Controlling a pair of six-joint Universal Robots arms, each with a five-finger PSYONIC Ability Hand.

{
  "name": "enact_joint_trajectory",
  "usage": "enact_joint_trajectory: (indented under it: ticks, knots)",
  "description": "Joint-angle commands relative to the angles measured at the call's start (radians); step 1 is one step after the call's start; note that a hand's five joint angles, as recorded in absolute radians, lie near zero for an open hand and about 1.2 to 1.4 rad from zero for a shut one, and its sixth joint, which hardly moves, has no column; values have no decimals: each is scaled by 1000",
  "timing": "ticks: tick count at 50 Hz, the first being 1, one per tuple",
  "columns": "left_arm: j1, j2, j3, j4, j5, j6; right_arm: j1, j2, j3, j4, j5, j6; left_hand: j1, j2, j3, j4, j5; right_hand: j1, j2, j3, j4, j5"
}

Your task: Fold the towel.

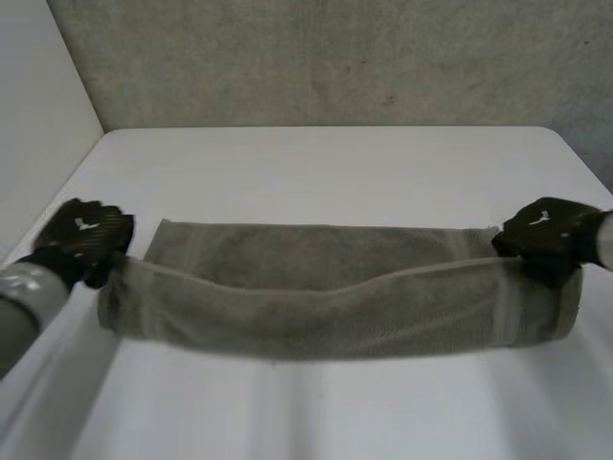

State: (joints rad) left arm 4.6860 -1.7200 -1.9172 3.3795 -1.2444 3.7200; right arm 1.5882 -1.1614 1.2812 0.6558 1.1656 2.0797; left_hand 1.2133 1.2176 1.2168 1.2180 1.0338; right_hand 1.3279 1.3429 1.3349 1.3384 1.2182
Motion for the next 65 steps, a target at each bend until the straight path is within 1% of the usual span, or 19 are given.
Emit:
enact_joint_trajectory:
  ticks: [1, 9, 19, 20, 21, 22, 24, 26, 34, 36, 39, 41, 47, 49, 53, 55, 58, 60, 65]
  knots:
    - [-106, -346, 344, 24, -177, -3, 76, 210, -175, -145, 111, 77, 183, 179, 180, 178, 188, 68, 53, 61, 58, 4]
    - [-152, -545, 618, 14, -205, 0, 121, 330, -308, -261, 152, 111, 183, 179, 180, 178, 188, 68, 53, 61, 58, 4]
    - [-165, -638, 750, 14, -213, 4, 139, 462, -443, -298, 215, 105, 183, 179, 180, 178, 188, 58, 43, 51, 47, -7]
    - [-165, -638, 750, 14, -213, 4, 145, 479, -463, -298, 229, 108, 183, 179, 180, 178, 188, -829, -844, -836, -839, -894]
    - [-171, -641, 753, 14, -214, 6, 145, 479, -464, -298, 229, 108, -378, -382, -381, -382, -373, -838, -853, -845, -848, -903]
    - [-176, -642, 753, 14, -219, 6, 151, 485, -470, -297, 236, 109, -1039, -1043, -1042, -1044, -1034, -1153, -1168, -1160, -1164, -1218]
    - [-179, -641, 748, 15, -222, 6, 154, 486, -480, -297, 249, 114, -984, -988, -987, -988, -979, -1153, -1168, -1160, -1164, -1218]
    - [-182, -638, 748, 14, -224, 4, 156, 483, -485, -297, 256, 122, -1039, -1043, -1042, -1044, -1034, -1153, -1168, -1160, -1164, -1218]
    - [-184, -567, 695, -8, -239, -9, 147, 331, -428, -347, 247, 361, -1039, -1043, -1042, -1044, -1034, -1153, -1168, -1160, -1164, -1218]
    - [-182, -508, 629, -8, -245, -29, 144, 226, -317, -363, 237, 416, -1039, -1043, -1042, -1044, -1034, -1153, -1168, -1160, -1164, -1218]
    - [-182, -474, 587, -6, -245, -45, 142, 167, -252, -369, 226, 419, -1039, -1043, -1042, -1044, -1034, -1153, -1168, -1160, -1164, -1218]
    - [-181, -405, 505, -2, -242, -89, 139, 59, -110, -374, 204, 418, -1039, -1043, -1042, -1044, -1034, -1153, -1168, -1160, -1164, -1218]
    - [-181, -309, 397, 31, -241, -184, 101, -82, 136, -375, 194, 418, -1039, -1043, -1042, -1044, -1034, -1153, -1168, -1160, -1164, -1218]
    - [-181, -262, 333, 73, -239, -264, 75, -99, 197, -384, 192, 416, -1039, -1043, -1042, -1044, -1034, -1153, -1168, -1160, -1164, -1218]
    - [-181, -233, 279, 135, -239, -335, 41, -116, 311, -449, 169, 416, -1039, -1043, -1042, -1044, -1034, -1153, -1168, -1160, -1164, -1218]
    - [-179, -213, 244, 190, -241, -376, 23, -135, 419, -551, 126, 418, -1039, -1043, -1042, -1044, -1034, -1065, -1080, -1072, -1075, -1129]
    - [-179, -207, 231, 208, -242, -387, 10, -144, 467, -604, 109, 416, -1039, -1043, -1042, -1044, -1034, -976, -991, -983, -986, -1041]
    - [-181, -198, 218, 224, -244, -390, -23, -146, 538, -695, 85, 419, -1039, -1043, -1042, -1044, -1034, -818, -833, -825, -828, -883]
    - [-181, -194, 202, 227, -242, -390, -40, -114, 573, -795, 59, 419, -1039, -1043, -1042, -1044, -1034, -808, -823, -815, -819, -873]
